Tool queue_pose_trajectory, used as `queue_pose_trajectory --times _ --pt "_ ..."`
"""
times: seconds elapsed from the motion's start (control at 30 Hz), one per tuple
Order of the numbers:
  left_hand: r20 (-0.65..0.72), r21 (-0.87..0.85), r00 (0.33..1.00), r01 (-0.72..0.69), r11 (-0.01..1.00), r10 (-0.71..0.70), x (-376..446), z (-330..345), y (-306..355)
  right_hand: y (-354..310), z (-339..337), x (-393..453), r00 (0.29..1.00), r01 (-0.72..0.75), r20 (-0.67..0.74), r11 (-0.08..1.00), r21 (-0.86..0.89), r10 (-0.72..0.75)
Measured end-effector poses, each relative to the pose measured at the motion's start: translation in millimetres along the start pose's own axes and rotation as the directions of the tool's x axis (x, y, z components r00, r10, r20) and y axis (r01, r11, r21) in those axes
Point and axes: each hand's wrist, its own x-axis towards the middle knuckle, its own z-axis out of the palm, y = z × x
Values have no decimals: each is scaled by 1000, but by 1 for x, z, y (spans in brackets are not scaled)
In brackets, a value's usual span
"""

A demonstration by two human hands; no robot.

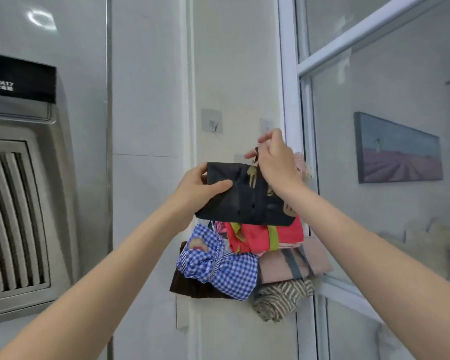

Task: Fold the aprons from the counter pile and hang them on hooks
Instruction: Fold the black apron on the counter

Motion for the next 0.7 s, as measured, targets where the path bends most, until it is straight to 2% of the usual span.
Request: queue_pose_trajectory --times 0.1,0.2,0.33,0.5,0.6,0.7 --pt "-88 -126 995 36 991 -47 24 -12 3 -2 13 30 998 17 58 988 154 -26" --pt "-121 -167 990 57 984 -78 47 -24 6 -1 29 58 997 22 75 994 103 -30" --pt "-225 -80 974 -16 997 -2 80 -34 12 3 56 95 999 -16 -32 995 101 19" --pt "-293 79 949 -94 992 113 101 -42 18 4 77 121 996 46 -83 999 9 -45" --pt "-293 173 945 -97 980 146 102 -45 16 2 83 123 996 85 -34 996 -29 -86" --pt "-294 237 943 -88 967 158 97 -46 8 5 86 116 988 138 83 984 -114 -129"
